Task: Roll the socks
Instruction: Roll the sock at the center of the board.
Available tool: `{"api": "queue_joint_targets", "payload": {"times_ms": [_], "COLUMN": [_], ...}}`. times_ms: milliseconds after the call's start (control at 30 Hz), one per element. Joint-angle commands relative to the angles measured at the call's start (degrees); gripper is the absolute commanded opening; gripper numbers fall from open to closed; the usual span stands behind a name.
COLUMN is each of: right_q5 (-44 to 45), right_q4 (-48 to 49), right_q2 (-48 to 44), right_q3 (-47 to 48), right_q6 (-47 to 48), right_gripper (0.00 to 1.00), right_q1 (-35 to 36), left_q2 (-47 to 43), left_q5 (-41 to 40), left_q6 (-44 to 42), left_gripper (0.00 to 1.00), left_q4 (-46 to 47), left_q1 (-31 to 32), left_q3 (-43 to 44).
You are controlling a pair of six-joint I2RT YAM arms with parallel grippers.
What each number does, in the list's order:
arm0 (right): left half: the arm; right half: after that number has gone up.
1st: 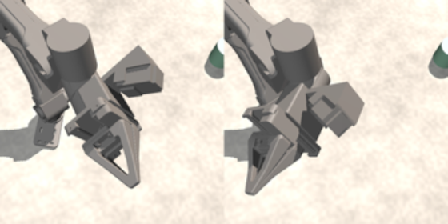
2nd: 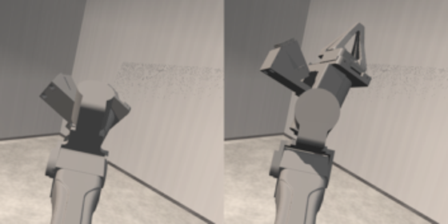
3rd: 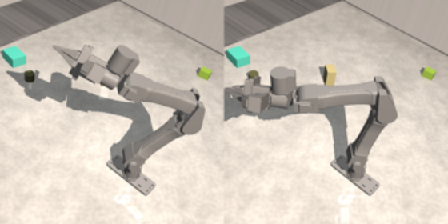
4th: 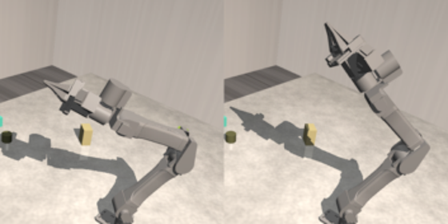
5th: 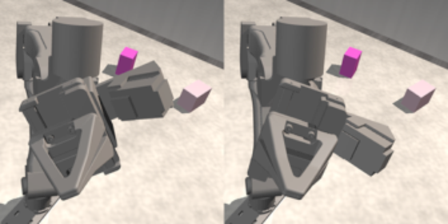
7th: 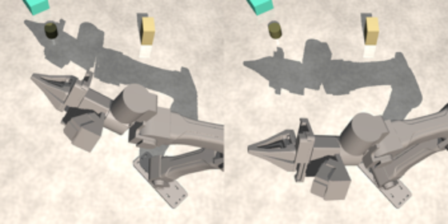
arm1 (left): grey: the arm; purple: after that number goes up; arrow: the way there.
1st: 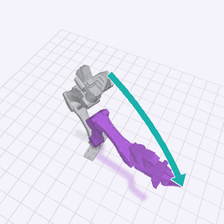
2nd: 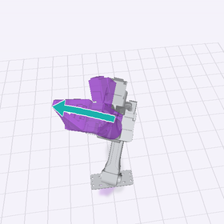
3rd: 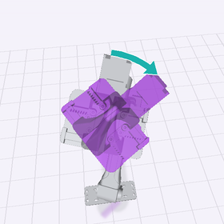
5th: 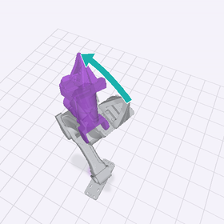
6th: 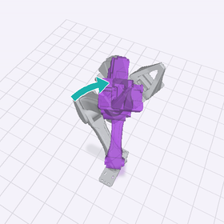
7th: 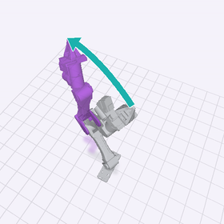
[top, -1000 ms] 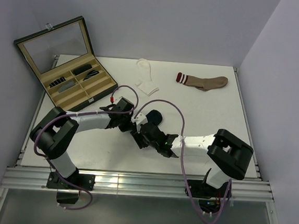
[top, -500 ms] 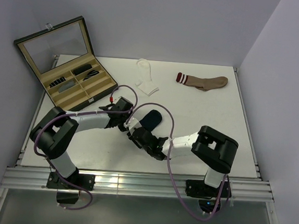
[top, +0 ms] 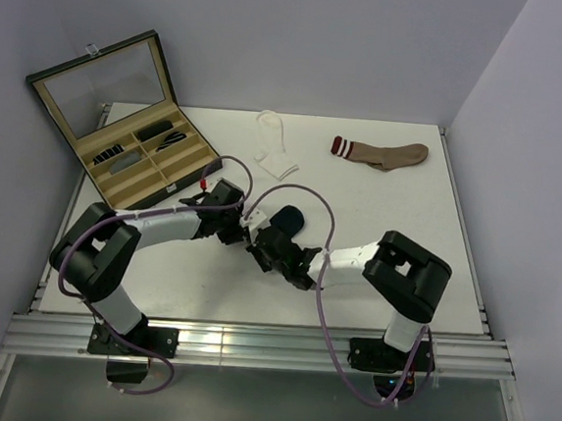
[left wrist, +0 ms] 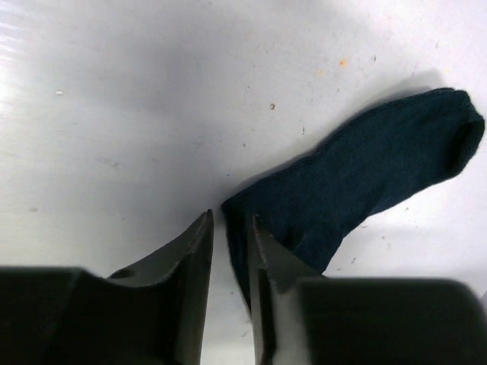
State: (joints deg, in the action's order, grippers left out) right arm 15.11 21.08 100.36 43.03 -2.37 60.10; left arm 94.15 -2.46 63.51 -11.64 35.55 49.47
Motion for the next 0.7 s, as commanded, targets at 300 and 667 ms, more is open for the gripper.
{"api": "queue_joint_targets", "payload": {"times_ms": [300,667], "right_q5": [-37.2,-54.6], "right_q4": [3.5,26.5], "right_q2": [-5.7,3.9], "right_q3": [-3.1,-9.2], "right_q6": [-20.4,-44.3], "right_gripper": [0.0,0.0], "right_q1": [-18.2,-29.2], "left_q2": [-12.7,-14.0], "left_q5": [-2.8,1.0], "left_q6": [2.1,2.9], "left_gripper": [0.61,0.44], "left_q4": [4.3,8.9], "left_q1": [-2.4,-1.4], "left_q3": [-5.9,-10.6]}}
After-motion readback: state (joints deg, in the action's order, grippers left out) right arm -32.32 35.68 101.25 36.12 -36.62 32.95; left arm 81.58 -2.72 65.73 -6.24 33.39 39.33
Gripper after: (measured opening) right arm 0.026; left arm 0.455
